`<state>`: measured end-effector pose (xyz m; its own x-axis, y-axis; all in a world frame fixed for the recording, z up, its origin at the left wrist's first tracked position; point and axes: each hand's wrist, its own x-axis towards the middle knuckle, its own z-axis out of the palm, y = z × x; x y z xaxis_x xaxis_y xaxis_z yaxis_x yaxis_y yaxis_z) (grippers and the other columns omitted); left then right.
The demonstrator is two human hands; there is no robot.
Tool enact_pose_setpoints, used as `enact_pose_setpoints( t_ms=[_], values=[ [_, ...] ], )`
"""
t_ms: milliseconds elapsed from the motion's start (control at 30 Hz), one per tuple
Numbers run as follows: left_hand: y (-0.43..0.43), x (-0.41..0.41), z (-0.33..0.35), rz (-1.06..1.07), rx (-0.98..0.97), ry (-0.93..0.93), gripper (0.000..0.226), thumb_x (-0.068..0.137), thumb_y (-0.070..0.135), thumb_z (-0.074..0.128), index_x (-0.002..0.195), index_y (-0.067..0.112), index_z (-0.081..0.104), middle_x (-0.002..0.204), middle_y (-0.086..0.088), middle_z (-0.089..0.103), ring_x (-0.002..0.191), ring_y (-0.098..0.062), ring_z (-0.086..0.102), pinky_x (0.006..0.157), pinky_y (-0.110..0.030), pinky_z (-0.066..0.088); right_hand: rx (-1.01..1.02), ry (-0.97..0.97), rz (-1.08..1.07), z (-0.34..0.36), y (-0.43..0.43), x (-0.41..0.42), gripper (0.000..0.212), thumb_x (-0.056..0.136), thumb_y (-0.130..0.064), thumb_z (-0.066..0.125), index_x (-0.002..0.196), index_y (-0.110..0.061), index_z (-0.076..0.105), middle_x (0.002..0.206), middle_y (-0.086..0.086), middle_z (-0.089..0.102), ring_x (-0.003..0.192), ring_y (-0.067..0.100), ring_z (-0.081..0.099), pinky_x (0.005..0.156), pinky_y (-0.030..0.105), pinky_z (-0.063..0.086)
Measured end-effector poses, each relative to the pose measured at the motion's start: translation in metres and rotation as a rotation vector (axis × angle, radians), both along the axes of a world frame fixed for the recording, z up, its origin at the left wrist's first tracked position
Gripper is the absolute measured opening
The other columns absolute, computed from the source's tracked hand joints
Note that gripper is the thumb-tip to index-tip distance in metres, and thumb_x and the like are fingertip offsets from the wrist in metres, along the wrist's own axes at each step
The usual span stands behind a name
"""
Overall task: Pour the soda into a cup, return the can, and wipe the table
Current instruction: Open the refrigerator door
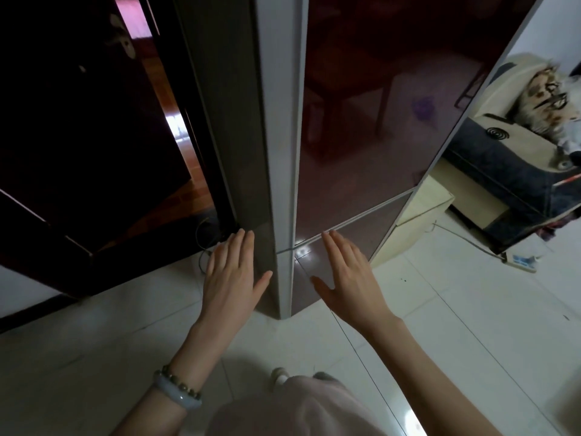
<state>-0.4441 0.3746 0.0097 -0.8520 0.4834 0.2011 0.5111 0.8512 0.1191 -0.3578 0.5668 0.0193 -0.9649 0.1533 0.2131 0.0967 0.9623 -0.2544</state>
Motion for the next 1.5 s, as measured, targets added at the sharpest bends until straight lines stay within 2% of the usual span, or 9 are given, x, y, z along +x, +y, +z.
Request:
enact_pose_setpoints(
  t_ms=[200,333,433,600,800,967,1067,1233,1500],
  values=[
    [0.009,-0.022,0.008,0.030,0.010,-0.003,0.076,0.083,0.045,0.062,0.141,0.005,0.035,0.144,-0.015,0.041,0.132,-0.030,0.039,0.110,-0.043,0.025,0.009,0.019,0.060,0.007,0.006,-0.029,0.082,0.077,-0.034,0.073,0.142,-0.006,0.033,0.144,0.016,0.040,0.128,0.033,0.044,0.103,0.038,0.036],
    [0.018,-0.037,0.021,0.038,0.058,0.003,0.075,0.085,0.047,0.058,0.143,0.007,0.032,0.147,-0.013,0.037,0.135,-0.029,0.036,0.111,-0.041,0.021,0.036,0.040,0.108,0.018,0.014,-0.050,0.084,0.075,-0.032,0.076,0.142,-0.004,0.034,0.145,0.018,0.038,0.131,0.034,0.040,0.106,0.035,0.025],
    [0.030,-0.054,0.044,0.017,0.144,0.046,0.076,0.085,0.047,0.058,0.143,0.008,0.030,0.146,-0.013,0.037,0.135,-0.028,0.035,0.111,-0.040,0.020,0.063,0.131,0.153,0.038,0.020,-0.070,0.084,0.075,-0.029,0.075,0.142,-0.002,0.033,0.147,0.020,0.034,0.135,0.035,0.035,0.109,0.038,0.023],
    [0.049,-0.080,0.092,-0.022,0.330,0.120,0.075,0.085,0.040,0.062,0.142,0.006,0.030,0.146,-0.013,0.037,0.136,-0.026,0.033,0.113,-0.036,0.016,0.102,0.342,0.222,0.088,0.027,-0.094,0.080,0.077,-0.024,0.073,0.141,0.001,0.033,0.148,0.022,0.029,0.138,0.034,0.027,0.111,0.046,0.030],
    [0.069,-0.101,0.123,-0.015,0.500,0.089,0.073,0.085,0.052,0.051,0.141,0.008,0.033,0.142,-0.011,0.043,0.133,-0.023,0.037,0.110,-0.042,0.032,0.170,0.483,0.255,0.136,0.032,-0.121,0.080,0.077,-0.020,0.073,0.142,0.001,0.030,0.149,0.023,0.027,0.138,0.034,0.026,0.110,0.048,0.031],
    [0.081,-0.105,0.125,-0.034,0.561,0.049,0.061,0.085,0.049,0.051,0.125,0.004,0.047,0.123,-0.012,0.055,0.118,-0.024,0.051,0.097,-0.043,0.044,0.246,0.480,0.253,0.148,0.033,-0.131,0.079,0.077,-0.020,0.072,0.141,0.002,0.033,0.149,0.022,0.027,0.138,0.033,0.029,0.110,0.046,0.031],
    [0.083,-0.106,0.123,-0.041,0.618,0.009,0.053,0.086,0.041,0.059,0.124,0.005,0.047,0.123,-0.010,0.055,0.118,-0.022,0.051,0.095,-0.041,0.047,0.259,0.456,0.248,0.147,0.036,-0.130,0.080,0.076,-0.020,0.073,0.142,0.000,0.033,0.151,0.020,0.025,0.139,0.030,0.026,0.112,0.044,0.028],
    [0.080,-0.105,0.126,-0.056,0.686,-0.013,0.042,0.089,0.034,0.059,0.121,0.008,0.050,0.117,-0.007,0.059,0.111,-0.018,0.056,0.087,-0.038,0.053,0.228,0.407,0.252,0.145,0.037,-0.129,0.084,0.076,-0.020,0.072,0.144,-0.002,0.027,0.154,0.017,0.018,0.142,0.027,0.017,0.114,0.041,0.021],
    [0.075,-0.104,0.135,-0.111,0.628,0.067,0.035,0.086,0.022,0.065,0.114,0.003,0.055,0.110,-0.012,0.062,0.104,-0.023,0.060,0.085,-0.039,0.053,0.219,0.394,0.217,0.147,0.031,-0.124,0.082,0.074,-0.005,0.066,0.145,-0.002,0.026,0.153,0.018,0.020,0.142,0.026,0.019,0.113,0.043,0.025]
  ],
)
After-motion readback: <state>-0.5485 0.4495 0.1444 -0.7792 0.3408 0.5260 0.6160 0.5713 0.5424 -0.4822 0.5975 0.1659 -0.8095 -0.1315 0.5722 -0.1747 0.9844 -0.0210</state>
